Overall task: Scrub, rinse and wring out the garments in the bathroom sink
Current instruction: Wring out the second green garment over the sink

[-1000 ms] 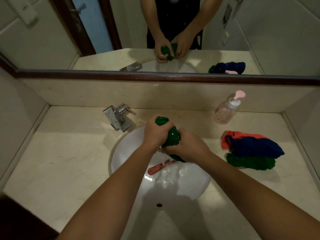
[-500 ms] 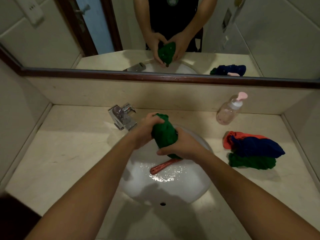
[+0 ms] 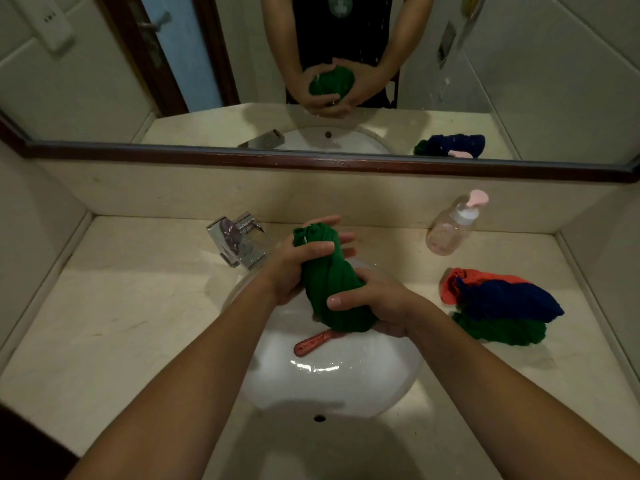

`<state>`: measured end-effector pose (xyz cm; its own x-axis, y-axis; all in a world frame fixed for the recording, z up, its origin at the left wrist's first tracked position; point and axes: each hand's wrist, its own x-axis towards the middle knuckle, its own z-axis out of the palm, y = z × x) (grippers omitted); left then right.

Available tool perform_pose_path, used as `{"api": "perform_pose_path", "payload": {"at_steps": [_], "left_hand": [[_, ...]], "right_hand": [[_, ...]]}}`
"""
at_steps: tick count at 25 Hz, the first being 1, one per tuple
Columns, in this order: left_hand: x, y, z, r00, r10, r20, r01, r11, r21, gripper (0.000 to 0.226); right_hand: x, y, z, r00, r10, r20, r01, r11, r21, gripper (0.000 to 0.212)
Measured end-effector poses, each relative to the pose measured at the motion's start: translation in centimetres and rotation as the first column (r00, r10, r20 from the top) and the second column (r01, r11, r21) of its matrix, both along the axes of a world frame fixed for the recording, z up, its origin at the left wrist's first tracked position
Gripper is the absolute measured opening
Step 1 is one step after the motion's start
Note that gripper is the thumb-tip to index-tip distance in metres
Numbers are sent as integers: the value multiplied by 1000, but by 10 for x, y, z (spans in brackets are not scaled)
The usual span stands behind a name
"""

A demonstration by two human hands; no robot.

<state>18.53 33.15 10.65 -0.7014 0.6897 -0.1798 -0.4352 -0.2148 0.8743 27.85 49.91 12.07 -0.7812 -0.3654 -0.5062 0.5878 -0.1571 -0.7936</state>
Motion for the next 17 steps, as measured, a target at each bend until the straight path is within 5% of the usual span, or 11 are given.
{"api": "perform_pose_path", "payload": {"at_steps": [4,10,17], "left_hand": [[1,5,1,999,54,-10,-54,994,-96,50],[6,16,7,980,156,-126,-185,945,-271,36],[9,29,-11,895,260,-363,-421,762,-492,28]], "right_hand": [[6,1,-2,999,26,32,-26,1000,11,67],[-4,-3,-10,997,67,-41,-43,900,433,71],[-17,-25,-35,981,114,-156,77,512,856,65]]}}
